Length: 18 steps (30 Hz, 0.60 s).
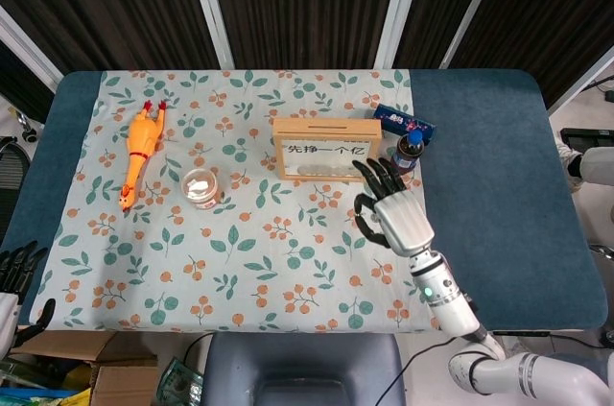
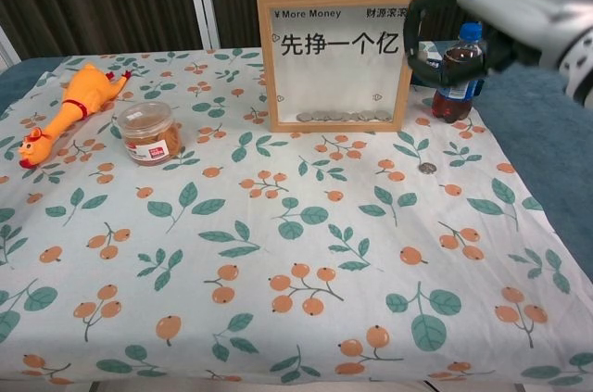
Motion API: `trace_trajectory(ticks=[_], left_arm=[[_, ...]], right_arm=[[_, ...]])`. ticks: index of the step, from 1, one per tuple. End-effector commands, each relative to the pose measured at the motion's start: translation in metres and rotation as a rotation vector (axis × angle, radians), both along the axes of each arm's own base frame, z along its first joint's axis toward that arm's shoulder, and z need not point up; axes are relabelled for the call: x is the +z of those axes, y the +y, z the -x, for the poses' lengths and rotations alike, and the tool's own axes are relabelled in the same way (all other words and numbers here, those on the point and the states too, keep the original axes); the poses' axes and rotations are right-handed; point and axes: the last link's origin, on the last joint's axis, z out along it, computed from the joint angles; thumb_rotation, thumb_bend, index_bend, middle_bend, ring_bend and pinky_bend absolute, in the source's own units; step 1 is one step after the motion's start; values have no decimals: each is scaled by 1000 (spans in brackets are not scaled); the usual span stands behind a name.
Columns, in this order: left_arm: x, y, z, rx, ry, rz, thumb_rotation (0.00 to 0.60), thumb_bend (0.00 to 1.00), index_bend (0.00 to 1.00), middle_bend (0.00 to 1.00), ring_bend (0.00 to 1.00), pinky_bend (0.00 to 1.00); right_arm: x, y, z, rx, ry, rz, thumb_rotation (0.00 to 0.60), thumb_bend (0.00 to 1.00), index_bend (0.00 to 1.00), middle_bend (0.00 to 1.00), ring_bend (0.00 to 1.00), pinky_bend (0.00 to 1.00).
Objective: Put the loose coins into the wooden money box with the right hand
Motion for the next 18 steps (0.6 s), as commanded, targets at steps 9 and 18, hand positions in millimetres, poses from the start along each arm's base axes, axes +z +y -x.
trace_trajectory(ticks=[9, 18], left_arm=[[-1, 1, 0, 2, 0, 1, 600, 438, 0, 0, 0, 0], [2, 0, 1, 6, -9, -12, 600, 438, 0, 0, 0, 0]], right_arm=[[51, -76, -75, -93, -45, 91, 600, 600, 704, 183, 0, 0], [38, -119, -87, -170, 13, 111, 600, 600, 705, 183, 0, 0]])
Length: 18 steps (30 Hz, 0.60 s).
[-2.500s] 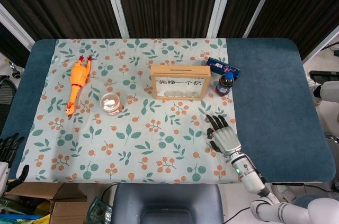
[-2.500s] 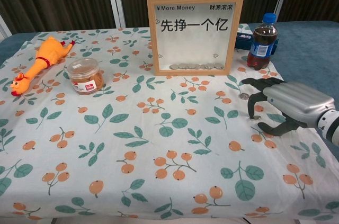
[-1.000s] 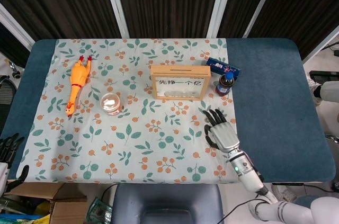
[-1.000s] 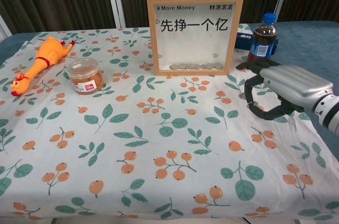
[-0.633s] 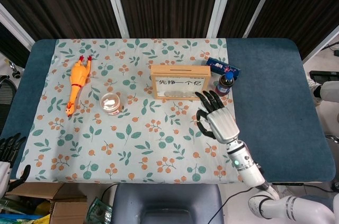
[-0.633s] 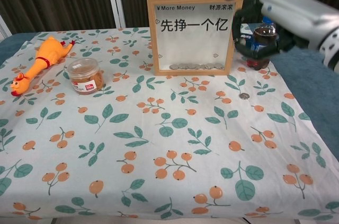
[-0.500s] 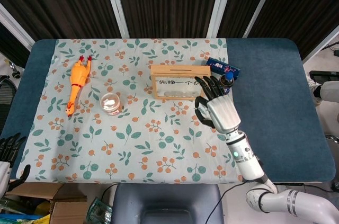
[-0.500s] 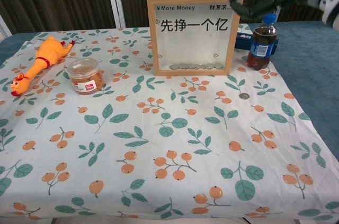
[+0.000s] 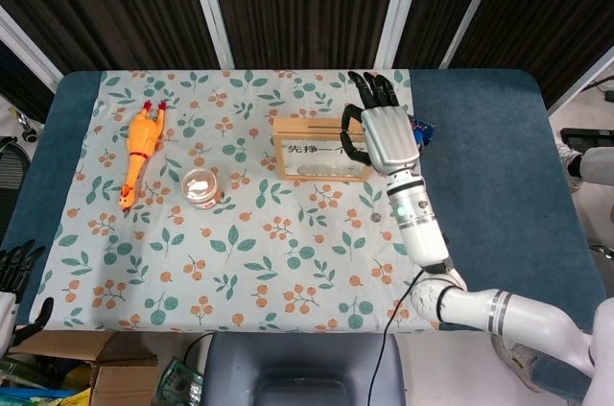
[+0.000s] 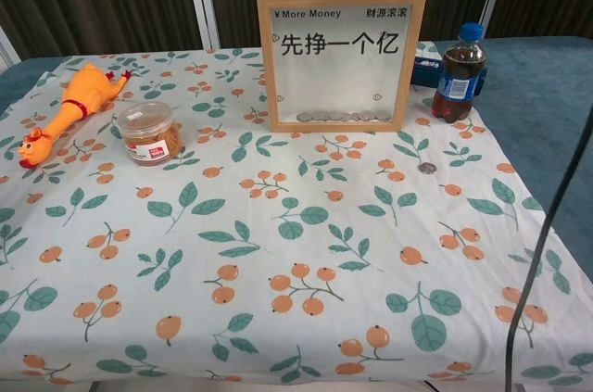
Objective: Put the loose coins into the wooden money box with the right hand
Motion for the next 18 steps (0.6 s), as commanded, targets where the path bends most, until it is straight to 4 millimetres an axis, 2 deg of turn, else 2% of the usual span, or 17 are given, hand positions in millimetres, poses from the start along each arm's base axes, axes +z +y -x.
trace_trajectory(ticks=[1, 10, 18], left_arm=[[1, 0, 0, 1, -2, -2, 600, 438, 0, 0, 0, 0], [3, 0, 1, 7, -8, -11, 600, 438, 0, 0, 0, 0], [5, -1, 2, 7, -11, -22, 600, 438, 0, 0, 0, 0]], right_arm=[[-9, -18, -5, -25, 63, 24, 600, 600, 705, 183, 0, 0], [-35, -36, -5, -73, 134, 17, 600, 600, 709, 183, 0, 0], [-42, -41, -1, -89, 154, 19, 600, 600, 710, 183, 0, 0]])
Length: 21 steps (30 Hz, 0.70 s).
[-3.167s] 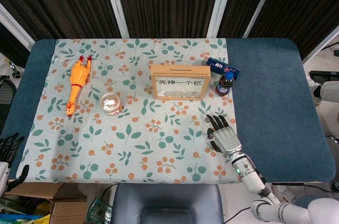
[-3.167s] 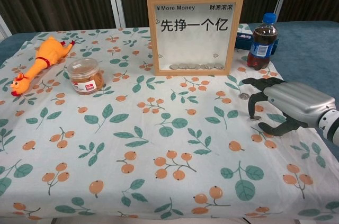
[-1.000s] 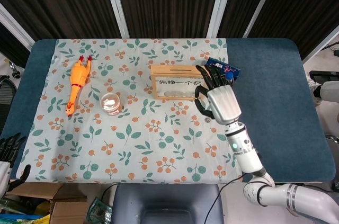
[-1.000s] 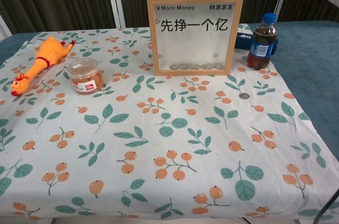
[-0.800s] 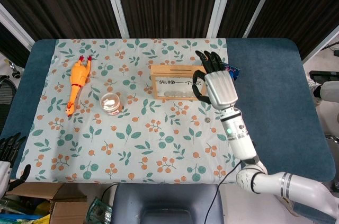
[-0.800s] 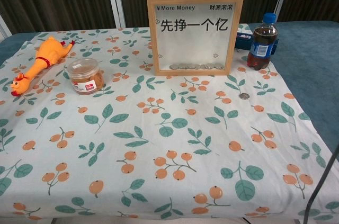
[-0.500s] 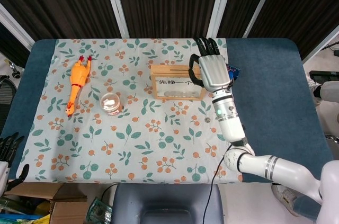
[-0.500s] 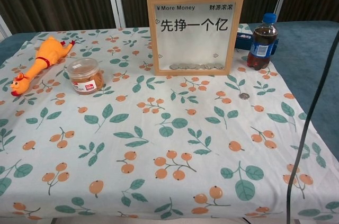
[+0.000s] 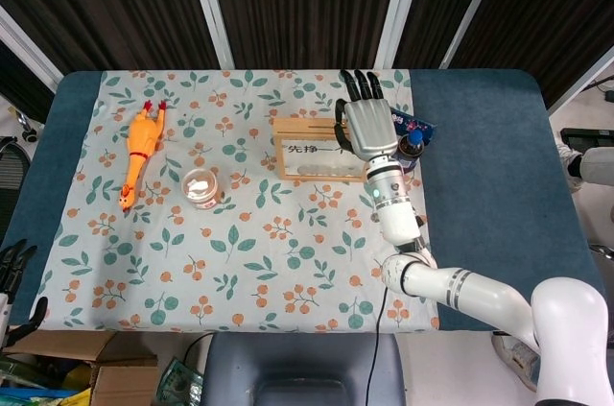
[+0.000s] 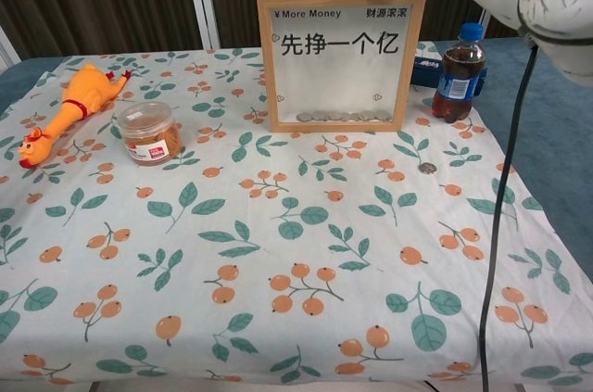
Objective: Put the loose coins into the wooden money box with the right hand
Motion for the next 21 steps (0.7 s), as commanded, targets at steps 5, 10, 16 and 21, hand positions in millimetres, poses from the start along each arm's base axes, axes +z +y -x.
trace_trajectory(ticks=[5, 10, 16, 21], left_arm=[[0, 0, 0, 2, 0, -2, 600, 438, 0, 0, 0, 0], [0, 0, 0, 2, 1, 0, 600, 438, 0, 0, 0, 0], [0, 1, 0, 3, 2, 1, 600, 438, 0, 0, 0, 0], [0, 1, 1, 4, 2, 1, 600, 438, 0, 0, 0, 0]], right_arm=[[-1, -3, 3, -13, 19, 6, 600, 600, 710, 183, 0, 0], [-4, -6, 7, -30, 39, 5, 600, 600, 710, 183, 0, 0], [-6, -8, 12, -45, 36, 0, 600, 600, 710, 183, 0, 0], [-7, -8, 12, -42, 34, -2, 600, 600, 710, 183, 0, 0]])
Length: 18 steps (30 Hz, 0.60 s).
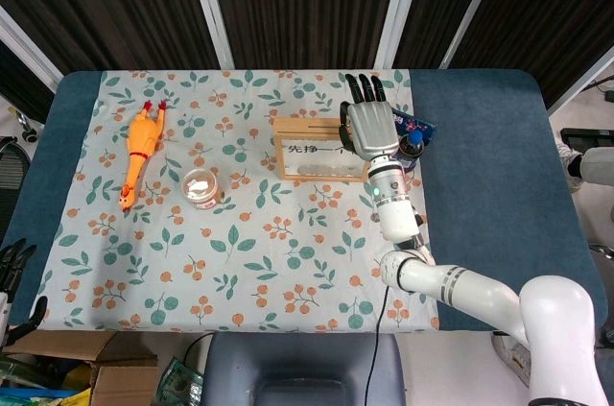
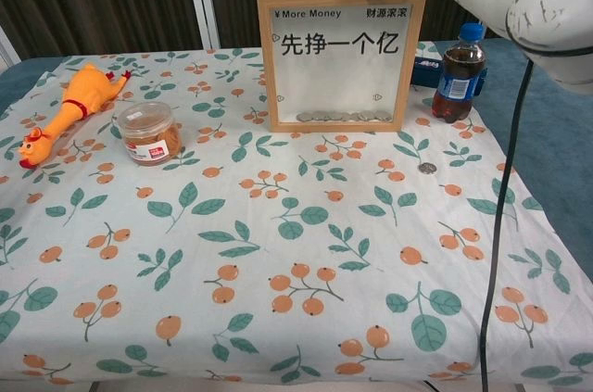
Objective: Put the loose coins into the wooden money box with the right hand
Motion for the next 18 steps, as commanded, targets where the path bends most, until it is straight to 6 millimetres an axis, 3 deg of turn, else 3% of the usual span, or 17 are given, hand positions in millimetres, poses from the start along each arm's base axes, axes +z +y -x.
trace_trajectory(ticks=[1, 8, 14, 18], left_arm=[[0, 0, 0, 0, 0, 0, 600, 438, 0, 0, 0, 0], [0, 0, 0, -1, 0, 1, 600, 438, 0, 0, 0, 0], [0, 0, 0, -2, -1, 1, 600, 438, 0, 0, 0, 0], [0, 0, 0, -1, -2, 2, 600, 437, 0, 0, 0, 0]], right_arm=[[0, 0, 0, 3, -1, 0, 600, 600, 710, 183, 0, 0], [0, 1, 2, -9, 7, -3, 600, 600, 698, 183, 0, 0], [0, 2, 2, -12, 4, -11, 600, 600, 561, 183, 0, 0], [2, 3, 2, -4, -1, -7, 600, 600, 526, 183, 0, 0]])
